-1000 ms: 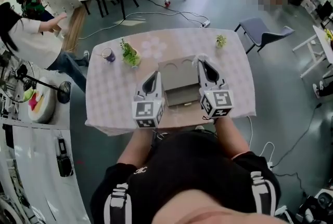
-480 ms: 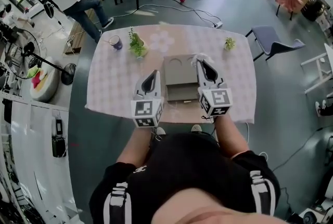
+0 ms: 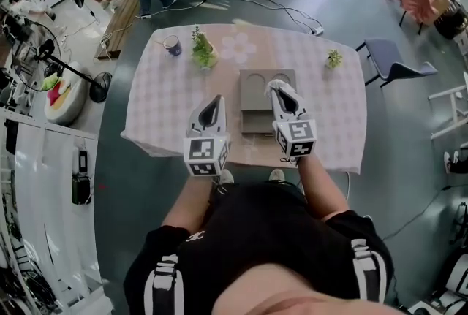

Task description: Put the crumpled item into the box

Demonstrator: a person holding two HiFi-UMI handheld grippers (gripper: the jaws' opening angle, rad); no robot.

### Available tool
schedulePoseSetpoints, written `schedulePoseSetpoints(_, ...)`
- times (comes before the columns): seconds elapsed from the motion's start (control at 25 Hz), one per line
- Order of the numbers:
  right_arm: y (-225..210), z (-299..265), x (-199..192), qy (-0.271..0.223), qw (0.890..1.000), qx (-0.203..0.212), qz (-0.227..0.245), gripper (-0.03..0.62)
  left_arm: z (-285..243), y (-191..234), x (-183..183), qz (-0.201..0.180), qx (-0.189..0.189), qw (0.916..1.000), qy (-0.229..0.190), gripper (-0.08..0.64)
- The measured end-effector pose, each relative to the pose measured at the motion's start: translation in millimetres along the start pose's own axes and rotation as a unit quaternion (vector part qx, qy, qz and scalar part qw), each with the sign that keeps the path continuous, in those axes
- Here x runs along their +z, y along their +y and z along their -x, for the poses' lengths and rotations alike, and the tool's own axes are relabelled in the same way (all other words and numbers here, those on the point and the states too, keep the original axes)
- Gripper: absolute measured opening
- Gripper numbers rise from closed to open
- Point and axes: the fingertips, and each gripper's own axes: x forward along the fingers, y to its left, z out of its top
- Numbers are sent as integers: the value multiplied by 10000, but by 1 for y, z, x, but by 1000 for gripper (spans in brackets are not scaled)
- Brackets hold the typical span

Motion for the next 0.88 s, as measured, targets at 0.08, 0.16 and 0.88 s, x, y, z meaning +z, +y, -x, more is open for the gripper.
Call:
schedulePoseSetpoints(0.08,1,-8,-19,228,9997,-7,-33,31,3,4,-1,0,26,10000,11,-8)
schedulePoseSetpoints(0.16,3,-15,-39,467,9989,-13,-107,31,7,10,-2,2,66,10000,37,-9)
schedulePoseSetpoints(0.88,11,-32,-189,2358,9712,150,-309,34,16,26,-20,3,290,9992,257,-9)
